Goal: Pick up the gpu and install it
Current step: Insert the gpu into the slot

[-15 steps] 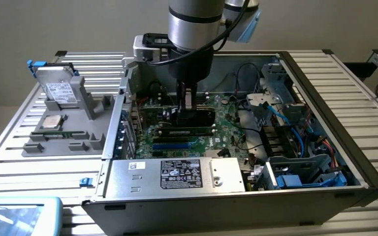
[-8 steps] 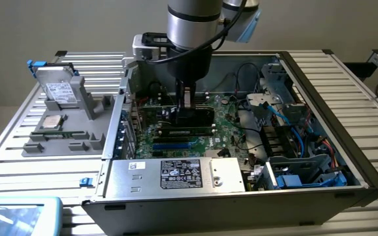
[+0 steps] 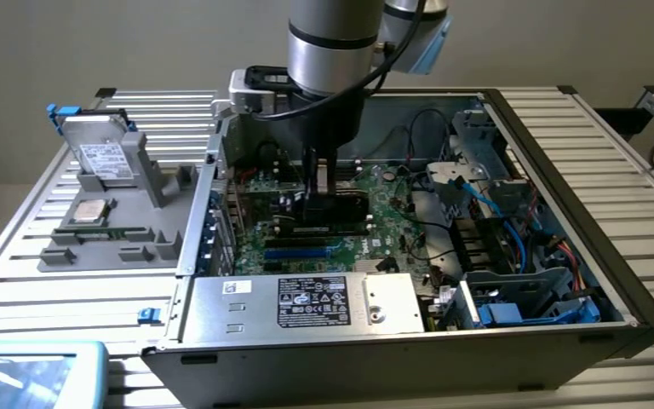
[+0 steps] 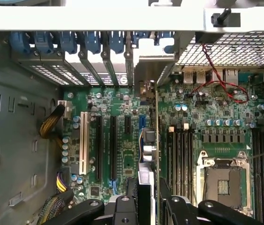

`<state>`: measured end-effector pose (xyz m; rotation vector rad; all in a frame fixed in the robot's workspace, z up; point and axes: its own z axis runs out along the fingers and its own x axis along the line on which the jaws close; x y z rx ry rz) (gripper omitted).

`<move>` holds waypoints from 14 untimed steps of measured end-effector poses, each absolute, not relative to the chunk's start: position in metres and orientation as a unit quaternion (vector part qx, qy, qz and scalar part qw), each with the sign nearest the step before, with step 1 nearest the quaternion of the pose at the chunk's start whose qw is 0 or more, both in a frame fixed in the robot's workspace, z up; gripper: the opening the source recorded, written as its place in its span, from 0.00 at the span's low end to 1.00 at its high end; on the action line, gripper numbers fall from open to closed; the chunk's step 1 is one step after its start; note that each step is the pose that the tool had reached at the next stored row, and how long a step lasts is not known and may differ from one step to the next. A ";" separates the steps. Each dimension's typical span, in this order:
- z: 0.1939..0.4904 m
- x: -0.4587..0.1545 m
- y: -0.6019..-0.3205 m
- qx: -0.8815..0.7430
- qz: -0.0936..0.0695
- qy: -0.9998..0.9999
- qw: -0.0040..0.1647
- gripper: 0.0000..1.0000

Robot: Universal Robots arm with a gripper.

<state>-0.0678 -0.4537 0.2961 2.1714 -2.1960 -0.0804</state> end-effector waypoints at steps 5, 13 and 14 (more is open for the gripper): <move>0.287 -0.068 -0.454 0.703 -0.025 -0.711 0.027 0.28; 0.275 -0.068 -0.454 0.703 -0.025 -0.711 0.027 0.28; 0.273 -0.068 -0.454 0.703 -0.025 -0.711 0.027 0.28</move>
